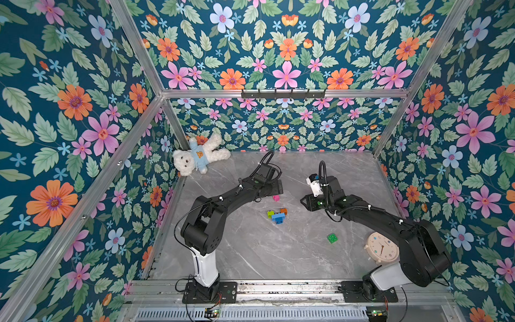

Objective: Assemble the letter v with lego
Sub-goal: Pick up the lego brick from the center of the board.

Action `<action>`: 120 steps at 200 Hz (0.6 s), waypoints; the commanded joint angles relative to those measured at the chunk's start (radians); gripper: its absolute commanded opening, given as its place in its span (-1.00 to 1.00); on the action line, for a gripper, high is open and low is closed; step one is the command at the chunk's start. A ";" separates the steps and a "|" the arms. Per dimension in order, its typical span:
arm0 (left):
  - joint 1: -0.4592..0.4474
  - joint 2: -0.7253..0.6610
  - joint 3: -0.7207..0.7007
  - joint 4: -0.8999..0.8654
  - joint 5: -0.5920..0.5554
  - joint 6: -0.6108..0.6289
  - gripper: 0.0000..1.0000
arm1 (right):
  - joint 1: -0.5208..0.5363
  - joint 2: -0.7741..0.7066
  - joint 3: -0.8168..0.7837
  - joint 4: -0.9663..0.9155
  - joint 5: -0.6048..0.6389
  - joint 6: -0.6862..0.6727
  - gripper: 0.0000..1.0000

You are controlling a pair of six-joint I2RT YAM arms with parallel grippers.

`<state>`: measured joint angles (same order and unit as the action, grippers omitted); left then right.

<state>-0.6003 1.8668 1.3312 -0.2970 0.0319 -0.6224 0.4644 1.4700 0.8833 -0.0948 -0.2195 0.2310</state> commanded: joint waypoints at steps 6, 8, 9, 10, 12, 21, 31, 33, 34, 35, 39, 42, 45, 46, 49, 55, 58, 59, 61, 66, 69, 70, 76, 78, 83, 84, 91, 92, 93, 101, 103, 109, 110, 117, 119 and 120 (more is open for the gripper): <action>-0.017 0.038 0.036 -0.069 -0.090 -0.056 0.77 | -0.016 -0.041 -0.043 0.047 0.002 0.042 -0.06; -0.018 0.042 0.038 -0.069 -0.091 -0.060 0.77 | -0.018 -0.045 -0.046 0.048 0.002 0.041 -0.06; -0.018 0.043 0.038 -0.069 -0.091 -0.061 0.76 | -0.018 -0.046 -0.047 0.048 0.001 0.041 -0.06; -0.018 0.045 0.039 -0.069 -0.091 -0.063 0.76 | -0.019 -0.047 -0.049 0.049 0.001 0.040 -0.05; -0.019 0.048 0.041 -0.069 -0.090 -0.066 0.76 | -0.021 -0.050 -0.052 0.050 0.000 0.039 -0.06; -0.024 0.061 0.050 -0.068 -0.082 -0.081 0.73 | -0.025 -0.062 -0.066 0.053 0.000 0.035 -0.06; -0.031 0.075 0.061 -0.065 -0.086 -0.090 0.69 | -0.031 -0.073 -0.080 0.059 -0.001 0.033 -0.06; -0.035 0.077 0.064 -0.063 -0.089 -0.092 0.69 | -0.032 -0.076 -0.083 0.061 -0.002 0.031 -0.06; -0.036 0.078 0.065 -0.063 -0.089 -0.093 0.68 | -0.033 -0.077 -0.084 0.061 -0.002 0.031 -0.06; -0.036 0.079 0.065 -0.063 -0.090 -0.094 0.68 | -0.034 -0.078 -0.086 0.062 -0.003 0.030 -0.06; -0.040 0.084 0.069 -0.062 -0.092 -0.098 0.67 | -0.035 -0.082 -0.091 0.065 -0.006 0.029 -0.06; -0.042 0.088 0.071 -0.059 -0.093 -0.099 0.66 | -0.036 -0.084 -0.095 0.068 -0.007 0.028 -0.05; -0.041 0.092 0.070 -0.056 -0.091 -0.102 0.64 | -0.038 -0.088 -0.099 0.071 -0.008 0.026 -0.05; -0.041 0.094 0.069 -0.054 -0.090 -0.102 0.63 | -0.038 -0.089 -0.100 0.071 -0.009 0.026 -0.05; -0.042 0.097 0.070 -0.050 -0.088 -0.105 0.61 | -0.040 -0.093 -0.104 0.074 -0.010 0.026 -0.05; -0.042 0.106 0.069 -0.043 -0.089 -0.111 0.56 | -0.041 -0.097 -0.110 0.076 -0.013 0.024 -0.05; -0.042 0.111 0.070 -0.042 -0.091 -0.114 0.54 | -0.042 -0.100 -0.113 0.076 -0.013 0.022 -0.05; -0.042 0.112 0.071 -0.042 -0.091 -0.115 0.53 | -0.043 -0.100 -0.114 0.076 -0.014 0.021 -0.05; -0.042 0.114 0.072 -0.042 -0.090 -0.118 0.52 | -0.043 -0.103 -0.115 0.076 -0.014 0.019 -0.05; -0.042 0.123 0.074 -0.041 -0.087 -0.123 0.49 | -0.044 -0.107 -0.120 0.075 -0.014 0.016 -0.05; -0.042 0.127 0.075 -0.040 -0.083 -0.126 0.48 | -0.045 -0.111 -0.123 0.076 -0.014 0.015 -0.05; -0.042 0.128 0.076 -0.039 -0.083 -0.127 0.47 | -0.045 -0.112 -0.124 0.076 -0.014 0.014 -0.05; -0.042 0.137 0.082 -0.037 -0.082 -0.132 0.44 | -0.047 -0.118 -0.131 0.080 -0.012 0.011 -0.05; -0.042 0.139 0.084 -0.039 -0.082 -0.134 0.44 | -0.048 -0.121 -0.134 0.080 -0.012 0.010 -0.05; -0.042 0.144 0.089 -0.039 -0.082 -0.138 0.42 | -0.049 -0.126 -0.139 0.083 -0.012 0.008 -0.05; -0.042 0.146 0.089 -0.039 -0.082 -0.139 0.42 | -0.050 -0.127 -0.140 0.083 -0.011 0.008 -0.05; -0.042 0.153 0.097 -0.036 -0.082 -0.141 0.39 | -0.052 -0.134 -0.148 0.088 -0.011 0.008 -0.05; -0.042 0.155 0.099 -0.037 -0.082 -0.141 0.38 | -0.052 -0.136 -0.149 0.088 -0.011 0.008 -0.05; -0.043 0.156 0.099 -0.037 -0.083 -0.141 0.37 | -0.053 -0.137 -0.149 0.088 -0.011 0.008 -0.05; -0.043 0.166 0.109 -0.036 -0.087 -0.144 0.33 | -0.054 -0.144 -0.158 0.093 -0.012 0.005 -0.05; -0.044 0.169 0.111 -0.037 -0.086 -0.144 0.32 | -0.054 -0.147 -0.160 0.094 -0.012 0.004 -0.04; -0.045 0.174 0.115 -0.038 -0.087 -0.145 0.29 | -0.055 -0.152 -0.166 0.097 -0.012 0.002 -0.04; -0.045 0.175 0.116 -0.038 -0.089 -0.145 0.29 | -0.055 -0.153 -0.167 0.098 -0.012 0.002 -0.04; -0.045 0.183 0.121 -0.039 -0.093 -0.146 0.28 | -0.056 -0.159 -0.174 0.101 -0.012 0.000 -0.04; -0.044 0.185 0.123 -0.039 -0.094 -0.147 0.27 | -0.056 -0.161 -0.176 0.103 -0.012 0.000 -0.04; -0.044 0.185 0.123 -0.040 -0.095 -0.148 0.27 | -0.056 -0.162 -0.177 0.103 -0.012 0.000 -0.04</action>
<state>-0.6434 2.0346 1.4391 -0.3359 -0.0353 -0.7517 0.4099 1.3258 0.7219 -0.0231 -0.2283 0.2466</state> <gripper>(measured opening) 0.641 0.477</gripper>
